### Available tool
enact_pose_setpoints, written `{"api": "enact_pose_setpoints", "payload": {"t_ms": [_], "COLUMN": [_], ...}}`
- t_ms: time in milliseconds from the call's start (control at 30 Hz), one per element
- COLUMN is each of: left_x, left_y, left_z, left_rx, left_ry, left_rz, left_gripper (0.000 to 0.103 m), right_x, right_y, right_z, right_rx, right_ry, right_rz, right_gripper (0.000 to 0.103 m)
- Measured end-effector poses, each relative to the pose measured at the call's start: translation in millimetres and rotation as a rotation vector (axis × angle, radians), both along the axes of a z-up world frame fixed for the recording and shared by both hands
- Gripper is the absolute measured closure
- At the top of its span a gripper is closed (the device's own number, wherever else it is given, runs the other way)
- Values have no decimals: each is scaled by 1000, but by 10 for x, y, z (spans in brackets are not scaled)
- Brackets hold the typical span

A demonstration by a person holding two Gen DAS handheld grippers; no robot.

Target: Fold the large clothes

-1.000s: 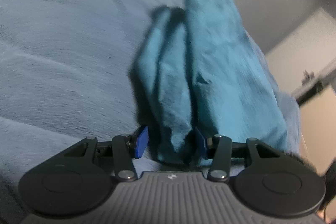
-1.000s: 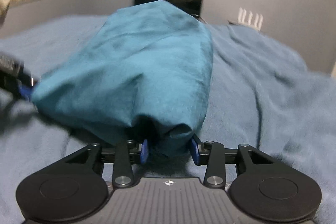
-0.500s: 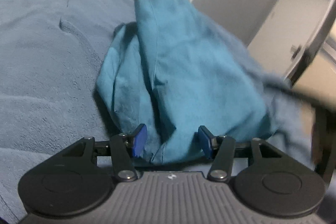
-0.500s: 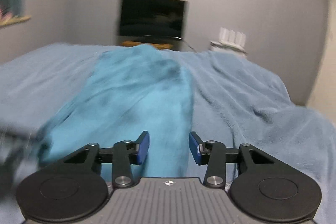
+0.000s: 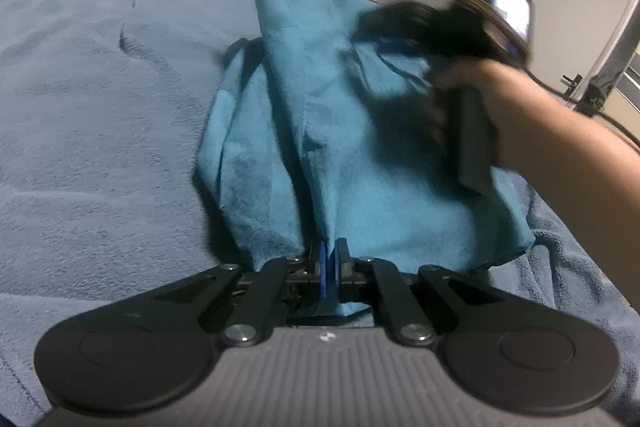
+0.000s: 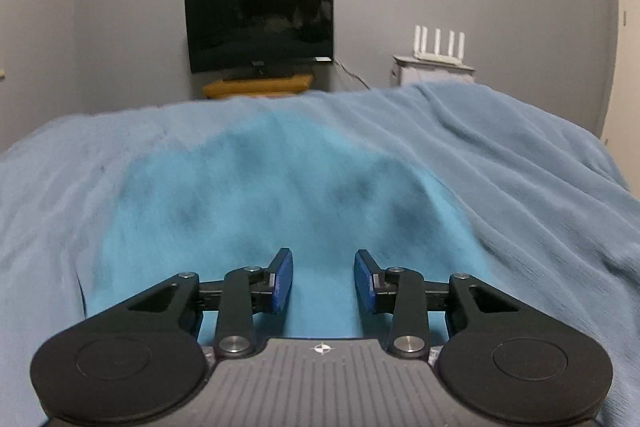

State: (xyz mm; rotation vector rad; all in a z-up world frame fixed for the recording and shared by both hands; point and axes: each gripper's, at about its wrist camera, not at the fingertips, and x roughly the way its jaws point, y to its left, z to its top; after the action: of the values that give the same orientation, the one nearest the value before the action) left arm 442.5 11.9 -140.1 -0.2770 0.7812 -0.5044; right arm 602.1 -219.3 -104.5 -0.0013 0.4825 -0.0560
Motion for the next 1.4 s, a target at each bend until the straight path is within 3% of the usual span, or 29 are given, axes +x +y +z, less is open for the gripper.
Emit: {"api": "enact_pose_setpoints", "payload": {"t_ms": [133, 267, 333, 433, 500, 567, 700, 767, 1100, 1200, 1333, 1400], "left_x": [13, 41, 51, 57, 48, 102, 45, -8, -66, -28, 15, 29], "left_y": [67, 94, 94, 81, 84, 99, 128, 142, 88, 99, 125, 126], "left_z": [19, -22, -33, -32, -17, -41, -59, -54, -97, -115, -134, -129], "left_rx": [-16, -27, -33, -36, -32, -44, -43, -34, 44, 47, 32, 40], "left_ry": [14, 35, 40, 40, 38, 42, 17, 3, -16, -14, 0, 4], "left_rz": [-5, 0, 0, 5, 7, 14, 15, 32, 39, 38, 39, 49], "left_gripper": [103, 103, 103, 103, 103, 103, 97, 90, 89, 89, 90, 91], "right_x": [374, 607, 664, 504, 280, -43, -728, -1117, -2564, -2726, -2689, -2659], "right_y": [477, 898, 1019, 924, 736, 489, -175, -436, -987, -1082, -1012, -987], "right_z": [-71, -229, -240, -57, 102, 211, 253, 193, -529, -548, -465, -508], "right_rx": [-77, -125, -119, -60, -34, -79, -55, -22, 35, 83, 96, 102], "right_ry": [0, 55, 87, 34, -18, -61, -73, -52, 54, 30, -73, -57], "right_rz": [85, 160, 223, 259, 243, 208, 77, 47, -25, -51, -4, 30], "right_gripper": [65, 65, 65, 67, 65, 62, 60, 57, 54, 56, 53, 52]}}
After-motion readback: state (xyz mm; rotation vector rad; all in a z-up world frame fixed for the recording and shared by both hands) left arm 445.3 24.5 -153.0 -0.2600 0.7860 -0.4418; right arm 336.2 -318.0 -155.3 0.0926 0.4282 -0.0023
